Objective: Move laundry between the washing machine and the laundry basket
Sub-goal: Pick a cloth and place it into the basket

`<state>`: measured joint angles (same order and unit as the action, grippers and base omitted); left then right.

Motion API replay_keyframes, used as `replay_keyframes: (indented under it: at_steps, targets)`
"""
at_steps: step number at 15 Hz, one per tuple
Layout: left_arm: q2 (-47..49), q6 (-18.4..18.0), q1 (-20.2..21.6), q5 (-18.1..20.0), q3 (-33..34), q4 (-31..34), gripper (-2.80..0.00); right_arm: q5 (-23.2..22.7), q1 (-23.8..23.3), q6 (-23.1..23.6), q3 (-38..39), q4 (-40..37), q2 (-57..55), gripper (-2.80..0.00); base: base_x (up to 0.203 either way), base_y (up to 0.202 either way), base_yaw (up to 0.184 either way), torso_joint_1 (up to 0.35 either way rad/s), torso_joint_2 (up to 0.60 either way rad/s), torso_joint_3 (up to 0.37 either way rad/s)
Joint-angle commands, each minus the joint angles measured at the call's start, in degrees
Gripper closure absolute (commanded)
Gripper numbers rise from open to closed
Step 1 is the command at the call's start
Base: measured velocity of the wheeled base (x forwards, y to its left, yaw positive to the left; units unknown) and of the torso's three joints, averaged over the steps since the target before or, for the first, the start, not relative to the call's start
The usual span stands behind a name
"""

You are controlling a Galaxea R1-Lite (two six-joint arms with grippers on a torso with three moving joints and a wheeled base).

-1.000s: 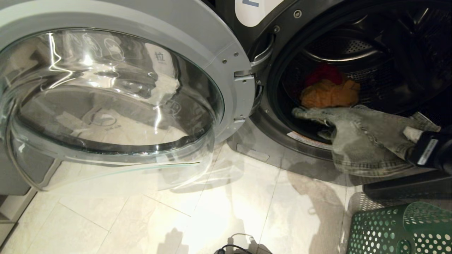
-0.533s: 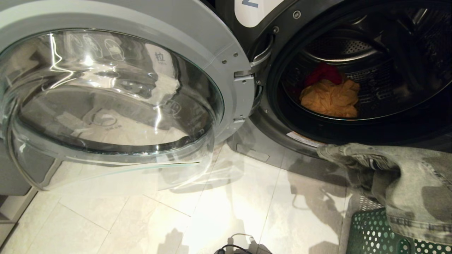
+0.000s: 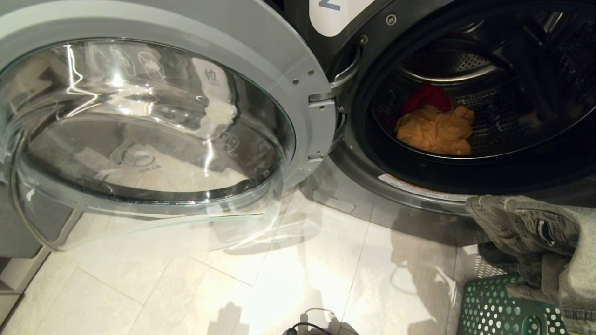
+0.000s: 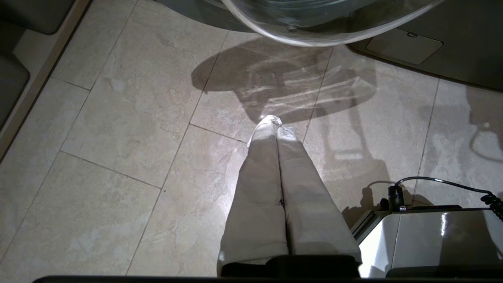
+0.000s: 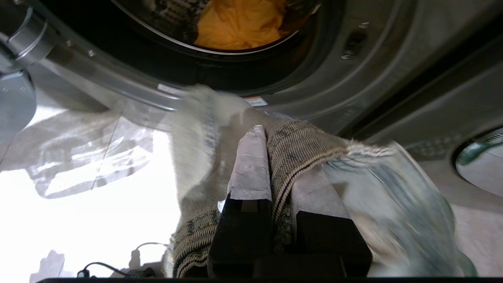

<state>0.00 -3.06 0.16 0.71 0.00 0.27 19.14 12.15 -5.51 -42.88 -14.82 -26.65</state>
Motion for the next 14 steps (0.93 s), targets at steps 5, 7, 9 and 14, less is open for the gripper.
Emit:
replay_keyframes:
  at_steps: [5,7,9,14]
  targets:
    - [0.1,0.0,0.0,0.0,0.0,0.0,0.00,-19.5,-21.1,0.3,-6.6,-7.0,0.5,0.00,0.000,0.000,0.000,0.000,0.00,0.000]
    - [0.1,0.0,0.0,0.0,0.0,0.0,0.00,-20.1,-21.1,0.6,-7.5,-7.0,-2.7,0.00,0.000,0.000,0.000,0.000,0.00,0.000]
    - [0.1,0.0,0.0,0.0,0.0,0.0,0.00,-19.8,-21.1,1.5,-10.4,-7.0,-6.5,0.00,0.000,0.000,0.000,0.000,0.00,0.000]
    - [0.1,0.0,0.0,0.0,0.0,0.0,0.00,-17.1,-21.2,7.3,-15.8,-7.2,-11.8,0.00,0.000,0.000,0.000,0.000,0.00,0.000]
